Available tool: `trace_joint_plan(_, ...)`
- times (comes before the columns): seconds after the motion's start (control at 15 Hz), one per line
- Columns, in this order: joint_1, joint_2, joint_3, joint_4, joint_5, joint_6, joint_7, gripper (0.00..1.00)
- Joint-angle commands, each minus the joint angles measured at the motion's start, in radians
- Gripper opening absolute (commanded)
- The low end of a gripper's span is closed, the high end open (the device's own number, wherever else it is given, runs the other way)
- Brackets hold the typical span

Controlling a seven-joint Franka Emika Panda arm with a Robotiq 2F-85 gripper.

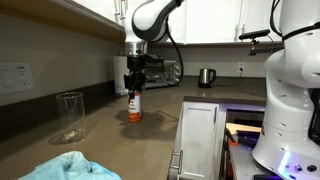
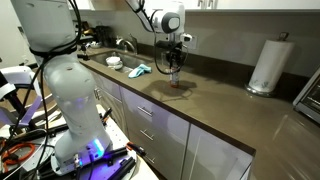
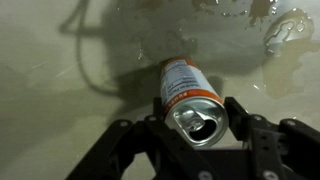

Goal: Slide the can to the right

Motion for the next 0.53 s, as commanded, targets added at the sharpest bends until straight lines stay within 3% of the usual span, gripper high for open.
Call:
trace_joint_plan(0.0, -0.030, -0.044, -0.008, -0.074, -0.005, 0.021, 0.018, 0.38)
trace_joint_plan(0.47, -0.078, -0.086, -0.044, -0.120, 0.001, 0.021, -0.006, 0.38)
